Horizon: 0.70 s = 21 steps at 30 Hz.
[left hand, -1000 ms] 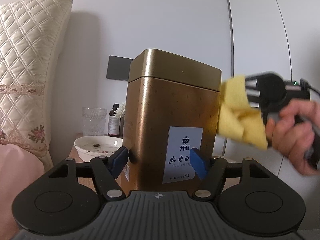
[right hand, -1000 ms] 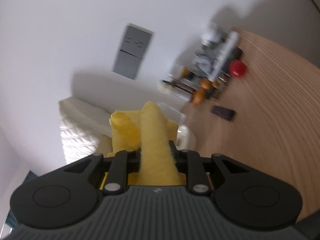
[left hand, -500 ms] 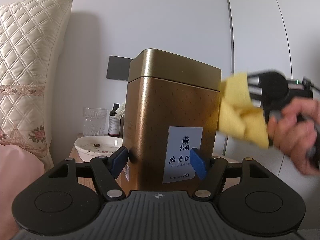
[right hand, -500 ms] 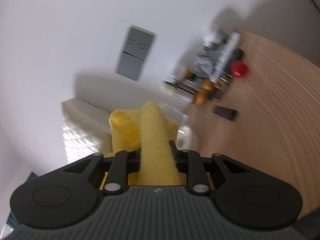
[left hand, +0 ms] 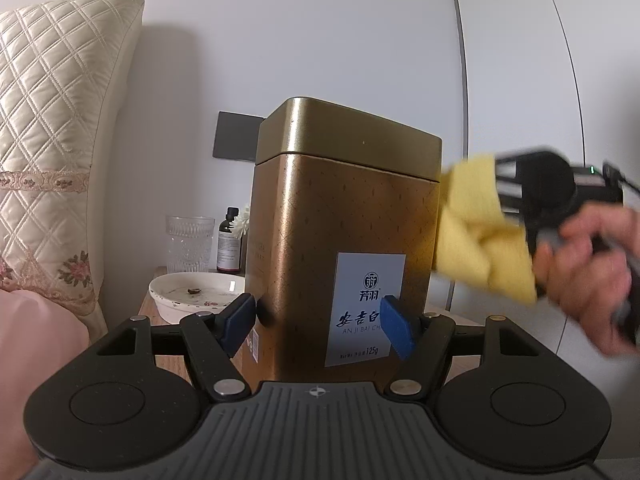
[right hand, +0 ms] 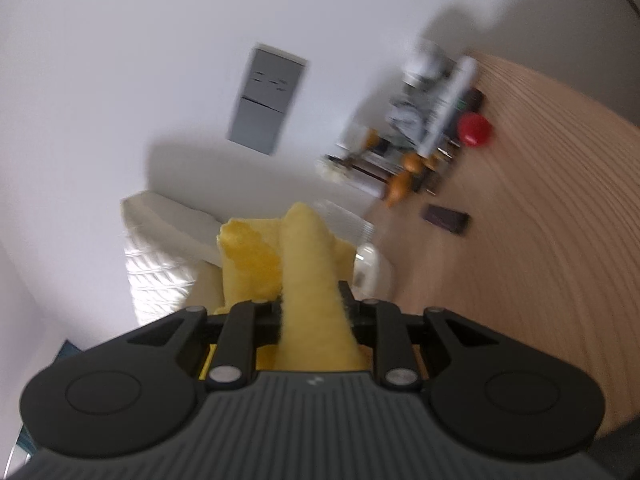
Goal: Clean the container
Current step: 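Wipe the cloth along the gold tin's side with the right gripper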
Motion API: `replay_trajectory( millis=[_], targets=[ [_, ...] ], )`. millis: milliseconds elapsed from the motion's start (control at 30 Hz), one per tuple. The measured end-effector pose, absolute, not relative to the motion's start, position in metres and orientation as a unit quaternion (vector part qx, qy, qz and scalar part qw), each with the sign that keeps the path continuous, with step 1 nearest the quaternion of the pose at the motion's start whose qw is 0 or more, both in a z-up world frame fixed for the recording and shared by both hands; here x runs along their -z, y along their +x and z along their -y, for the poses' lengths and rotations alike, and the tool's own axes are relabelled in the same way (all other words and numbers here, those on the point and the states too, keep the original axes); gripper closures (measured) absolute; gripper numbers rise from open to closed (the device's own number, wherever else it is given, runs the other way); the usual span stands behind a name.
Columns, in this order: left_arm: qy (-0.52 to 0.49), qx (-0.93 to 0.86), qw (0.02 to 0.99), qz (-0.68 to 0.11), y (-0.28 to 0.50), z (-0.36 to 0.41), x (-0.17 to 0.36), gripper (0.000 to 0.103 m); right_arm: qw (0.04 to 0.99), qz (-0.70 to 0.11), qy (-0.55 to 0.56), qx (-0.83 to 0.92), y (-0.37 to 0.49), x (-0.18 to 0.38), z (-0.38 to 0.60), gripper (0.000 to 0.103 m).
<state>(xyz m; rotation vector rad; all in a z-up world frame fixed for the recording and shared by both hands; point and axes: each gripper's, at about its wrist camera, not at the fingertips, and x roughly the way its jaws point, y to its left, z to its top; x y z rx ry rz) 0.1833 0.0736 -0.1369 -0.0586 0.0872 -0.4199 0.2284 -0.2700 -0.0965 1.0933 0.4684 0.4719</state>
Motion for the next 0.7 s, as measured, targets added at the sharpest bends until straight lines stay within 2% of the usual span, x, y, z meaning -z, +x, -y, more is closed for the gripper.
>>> replay_trajectory(
  millis=[167,433,700],
  targets=[
    [-0.027,0.208,0.977,-0.043,0.184,-0.073,0.137,0.03,0.804,-0.19,0.51,-0.238,0.234,0.078,0.27,0.08],
    [-0.019,0.205,0.978,-0.042,0.183,-0.07,0.138,0.03,0.796,-0.228,0.523,-0.204,0.227,0.111,0.272,0.08],
    [-0.018,0.208,0.977,-0.042,0.181,-0.068,0.139,0.03,0.805,-0.176,0.512,-0.242,0.238,0.071,0.272,0.08]
  ],
)
